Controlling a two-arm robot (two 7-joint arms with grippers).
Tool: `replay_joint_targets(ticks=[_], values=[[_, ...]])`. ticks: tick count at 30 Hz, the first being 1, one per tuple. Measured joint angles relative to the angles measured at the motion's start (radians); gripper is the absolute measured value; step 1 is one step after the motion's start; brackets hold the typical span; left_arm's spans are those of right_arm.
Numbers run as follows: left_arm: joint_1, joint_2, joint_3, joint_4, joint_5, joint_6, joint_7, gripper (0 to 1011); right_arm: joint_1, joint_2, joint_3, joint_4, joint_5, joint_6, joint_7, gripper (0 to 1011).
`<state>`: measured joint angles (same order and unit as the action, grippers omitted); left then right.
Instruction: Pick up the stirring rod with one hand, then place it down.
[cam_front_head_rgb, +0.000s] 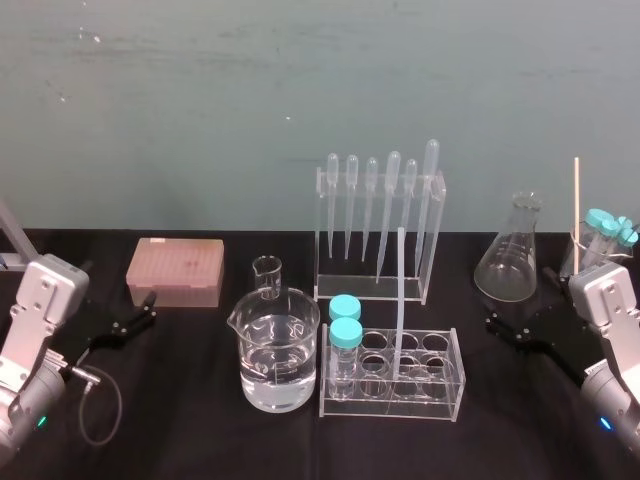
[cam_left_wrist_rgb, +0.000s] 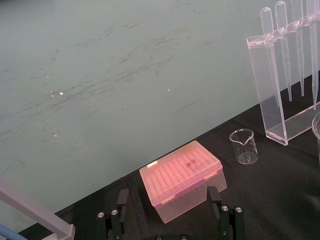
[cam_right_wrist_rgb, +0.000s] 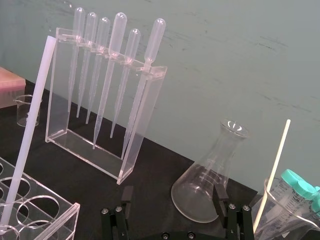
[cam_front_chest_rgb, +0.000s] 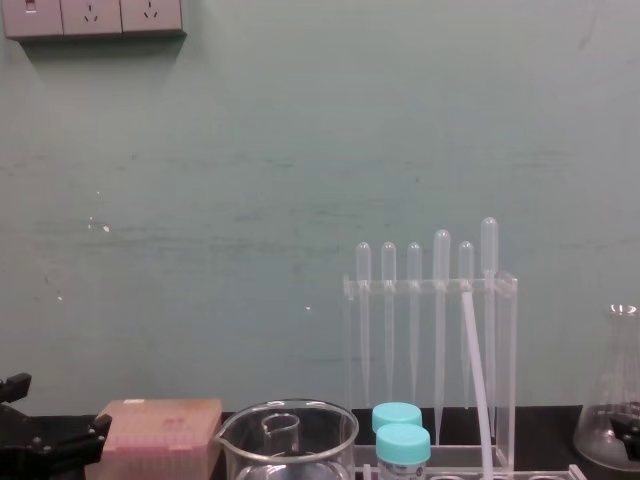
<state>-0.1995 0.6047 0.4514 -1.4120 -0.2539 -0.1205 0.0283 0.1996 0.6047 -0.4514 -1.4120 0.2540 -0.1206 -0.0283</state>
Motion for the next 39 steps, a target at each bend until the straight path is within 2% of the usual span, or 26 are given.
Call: replay_joint_targets(ticks=[9, 13, 18, 19, 23, 24, 28, 31, 34, 39], values=[[0.0, 0.0, 0.0, 0.0, 0.0, 0.0, 0.0, 1000, 0.0, -0.001, 0.001, 0.0, 0.0, 0.0, 0.001, 1003], [0.0, 0.0, 0.0, 0.0, 0.0, 0.0, 0.0, 1000, -0.008, -0.004, 0.018, -0.009, 0.015, 0.009, 0.019, 1003], [0.0, 0.0, 0.0, 0.0, 0.0, 0.0, 0.0, 1000, -0.039, -0.004, 0.065, -0.07, 0.126, 0.067, 0.092, 1003], [0.0, 0.0, 0.0, 0.0, 0.0, 0.0, 0.0, 1000, -0.052, -0.003, 0.084, -0.099, 0.178, 0.095, 0.125, 1003], [0.0, 0.0, 0.0, 0.0, 0.0, 0.0, 0.0, 1000, -0.085, 0.002, 0.126, -0.175, 0.296, 0.172, 0.207, 1003], [0.0, 0.0, 0.0, 0.0, 0.0, 0.0, 0.0, 1000, -0.085, 0.002, 0.126, -0.175, 0.296, 0.172, 0.207, 1003], [0.0, 0.0, 0.0, 0.0, 0.0, 0.0, 0.0, 1000, -0.101, 0.008, 0.147, -0.227, 0.362, 0.224, 0.277, 1003], [0.0, 0.0, 0.0, 0.0, 0.0, 0.0, 0.0, 1000, -0.097, 0.007, 0.15, -0.237, 0.391, 0.253, 0.323, 1003], [0.0, 0.0, 0.0, 0.0, 0.0, 0.0, 0.0, 1000, -0.082, 0.0, 0.144, -0.233, 0.398, 0.27, 0.348, 1003], [0.0, 0.0, 0.0, 0.0, 0.0, 0.0, 0.0, 1000, -0.021, -0.035, 0.117, -0.183, 0.388, 0.288, 0.387, 1003]])
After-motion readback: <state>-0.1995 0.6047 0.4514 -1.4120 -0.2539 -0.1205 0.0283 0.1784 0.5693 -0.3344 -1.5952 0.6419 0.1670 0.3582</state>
